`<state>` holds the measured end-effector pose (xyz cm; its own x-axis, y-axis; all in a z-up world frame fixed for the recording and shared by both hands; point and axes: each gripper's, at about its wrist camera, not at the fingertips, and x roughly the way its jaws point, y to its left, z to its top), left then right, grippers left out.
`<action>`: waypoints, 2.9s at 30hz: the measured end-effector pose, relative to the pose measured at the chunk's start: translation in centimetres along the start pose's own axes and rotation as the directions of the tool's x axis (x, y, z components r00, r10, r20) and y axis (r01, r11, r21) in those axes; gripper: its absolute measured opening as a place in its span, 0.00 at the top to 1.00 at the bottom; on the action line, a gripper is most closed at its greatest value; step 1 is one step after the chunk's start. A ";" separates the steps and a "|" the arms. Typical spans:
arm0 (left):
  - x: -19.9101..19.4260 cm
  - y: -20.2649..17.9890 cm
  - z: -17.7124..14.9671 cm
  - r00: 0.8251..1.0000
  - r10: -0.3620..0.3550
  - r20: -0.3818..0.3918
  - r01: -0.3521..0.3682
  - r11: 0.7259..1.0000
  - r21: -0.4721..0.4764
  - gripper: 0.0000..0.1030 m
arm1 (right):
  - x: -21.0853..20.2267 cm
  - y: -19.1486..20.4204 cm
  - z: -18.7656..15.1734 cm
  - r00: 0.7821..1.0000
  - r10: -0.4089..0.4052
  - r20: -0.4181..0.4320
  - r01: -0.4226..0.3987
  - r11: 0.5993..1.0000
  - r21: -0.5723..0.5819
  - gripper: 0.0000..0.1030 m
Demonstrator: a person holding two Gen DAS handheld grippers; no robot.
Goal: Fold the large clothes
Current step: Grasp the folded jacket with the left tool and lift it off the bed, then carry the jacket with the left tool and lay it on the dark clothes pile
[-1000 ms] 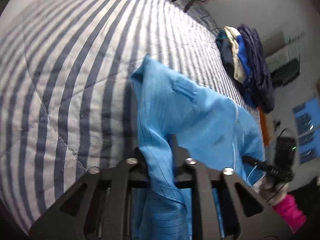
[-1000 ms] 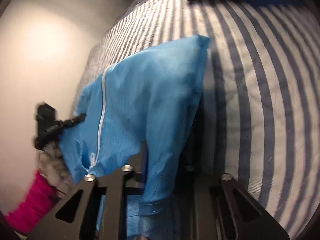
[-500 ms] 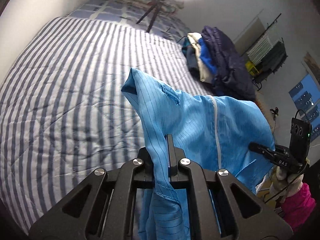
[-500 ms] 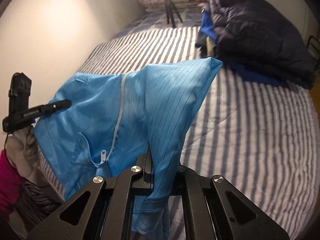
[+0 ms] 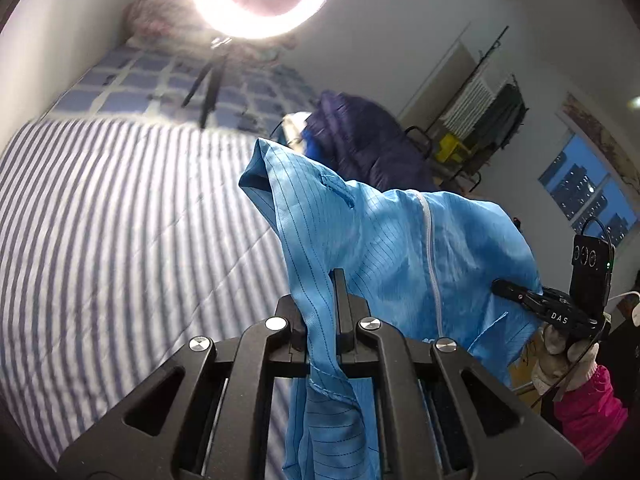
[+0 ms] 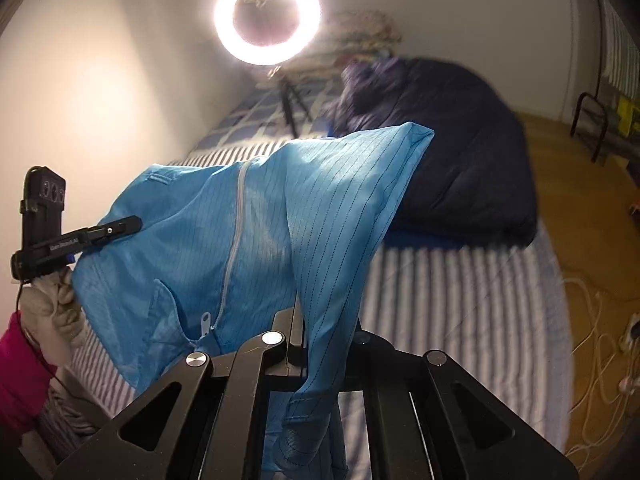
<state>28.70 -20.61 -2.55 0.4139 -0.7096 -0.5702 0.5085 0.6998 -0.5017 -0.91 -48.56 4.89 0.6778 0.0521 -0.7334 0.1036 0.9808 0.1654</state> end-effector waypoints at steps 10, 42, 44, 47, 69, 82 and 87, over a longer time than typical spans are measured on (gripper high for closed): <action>6.7 -4.5 10.3 0.995 -0.051 0.082 0.044 0.996 0.082 0.96 | -1.5 -6.1 9.0 0.984 -0.122 0.127 0.126 0.992 -0.020 0.96; 23.8 -4.7 19.5 0.993 0.090 0.082 -0.100 0.987 0.128 0.93 | 9.2 -15.6 20.4 0.884 -0.451 0.128 0.458 0.888 -0.036 0.88; 23.5 -5.0 19.5 0.990 0.113 0.085 -0.123 0.985 0.120 0.85 | 9.2 -15.8 20.7 0.871 -0.474 0.129 0.481 0.876 -0.035 0.81; 23.3 -4.8 19.8 0.980 0.174 0.095 -0.182 0.979 0.088 0.41 | 9.2 -16.8 20.9 0.845 -0.520 0.125 0.525 0.851 -0.015 0.72; 15.9 -8.0 17.8 0.970 0.205 0.131 -0.223 0.964 0.146 0.38 | 4.4 -15.3 20.4 0.824 -0.538 0.180 0.548 0.836 -0.008 0.45; 0.4 -13.4 12.9 0.949 0.209 0.236 -0.264 0.936 0.232 0.37 | -4.6 -7.9 16.3 0.869 -0.425 0.254 0.445 0.895 -0.024 0.38; -6.2 -15.7 9.9 0.930 0.210 0.302 -0.294 0.918 0.266 0.32 | -8.4 -3.3 13.5 0.887 -0.359 0.290 0.389 0.920 -0.051 0.35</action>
<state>25.60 -27.99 15.31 0.7198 -0.5375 -0.4393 0.5460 0.8292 -0.1198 2.82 -54.78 19.39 0.7750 -0.3609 -0.5188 0.3222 0.9318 -0.1669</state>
